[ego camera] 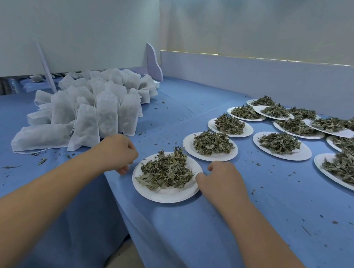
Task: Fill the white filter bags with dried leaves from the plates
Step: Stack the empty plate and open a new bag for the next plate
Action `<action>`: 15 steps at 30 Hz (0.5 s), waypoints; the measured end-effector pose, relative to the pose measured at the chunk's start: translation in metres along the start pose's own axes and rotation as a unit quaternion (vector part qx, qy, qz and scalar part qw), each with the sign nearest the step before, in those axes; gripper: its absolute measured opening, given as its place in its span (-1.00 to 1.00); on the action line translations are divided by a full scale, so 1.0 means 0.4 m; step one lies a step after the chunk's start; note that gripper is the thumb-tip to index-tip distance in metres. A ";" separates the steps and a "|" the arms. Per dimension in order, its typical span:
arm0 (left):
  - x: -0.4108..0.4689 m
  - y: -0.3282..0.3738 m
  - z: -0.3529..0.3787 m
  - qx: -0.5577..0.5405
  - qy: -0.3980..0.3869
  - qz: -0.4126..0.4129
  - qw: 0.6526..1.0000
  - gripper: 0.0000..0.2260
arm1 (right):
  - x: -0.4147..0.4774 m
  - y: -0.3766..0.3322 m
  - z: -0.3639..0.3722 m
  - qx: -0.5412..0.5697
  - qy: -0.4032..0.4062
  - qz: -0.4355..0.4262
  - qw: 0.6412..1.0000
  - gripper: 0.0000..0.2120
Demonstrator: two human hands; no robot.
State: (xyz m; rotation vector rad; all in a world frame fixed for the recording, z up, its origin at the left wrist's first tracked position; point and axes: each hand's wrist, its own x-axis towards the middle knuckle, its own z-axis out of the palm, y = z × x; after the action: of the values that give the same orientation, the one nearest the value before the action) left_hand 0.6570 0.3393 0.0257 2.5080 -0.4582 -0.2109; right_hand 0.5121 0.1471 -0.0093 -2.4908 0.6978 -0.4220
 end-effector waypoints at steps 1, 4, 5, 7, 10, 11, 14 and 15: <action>-0.003 0.000 0.000 0.002 -0.027 -0.019 0.999 -0.82 | 0.000 0.002 0.002 0.004 0.000 -0.001 1.000 -0.80; -0.008 -0.001 0.002 -0.076 -0.077 -0.047 0.993 -0.84 | -0.002 0.002 0.005 -0.008 -0.008 -0.003 1.000 -0.69; -0.009 -0.002 0.003 -0.112 -0.087 -0.052 0.988 -0.86 | -0.002 0.001 0.006 -0.010 -0.009 -0.001 1.000 -0.70; -0.011 -0.008 0.005 -0.173 -0.100 -0.061 0.978 -0.89 | -0.003 -0.001 0.007 -0.002 -0.008 -0.001 1.000 -0.70; -0.015 -0.017 0.008 -0.264 -0.103 -0.067 0.957 -0.89 | -0.007 -0.004 -0.005 0.067 -0.005 0.011 0.998 -0.73; -0.018 -0.018 0.008 -0.299 -0.103 -0.068 0.946 -0.89 | -0.009 -0.007 -0.013 0.098 -0.003 0.016 0.995 -0.73; -0.032 -0.010 0.005 -0.415 -0.103 -0.074 0.901 -0.86 | -0.010 -0.011 -0.046 0.172 -0.005 0.035 0.984 -0.81; -0.039 -0.004 0.005 -0.448 -0.110 -0.077 0.884 -0.85 | -0.011 -0.009 -0.058 0.198 -0.006 0.047 0.979 -0.90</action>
State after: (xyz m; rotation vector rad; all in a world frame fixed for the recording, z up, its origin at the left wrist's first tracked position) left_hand 0.6425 0.3454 0.0240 1.6028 -0.1715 -0.6171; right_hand 0.5000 0.1432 0.0111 -2.0772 0.6510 -0.4611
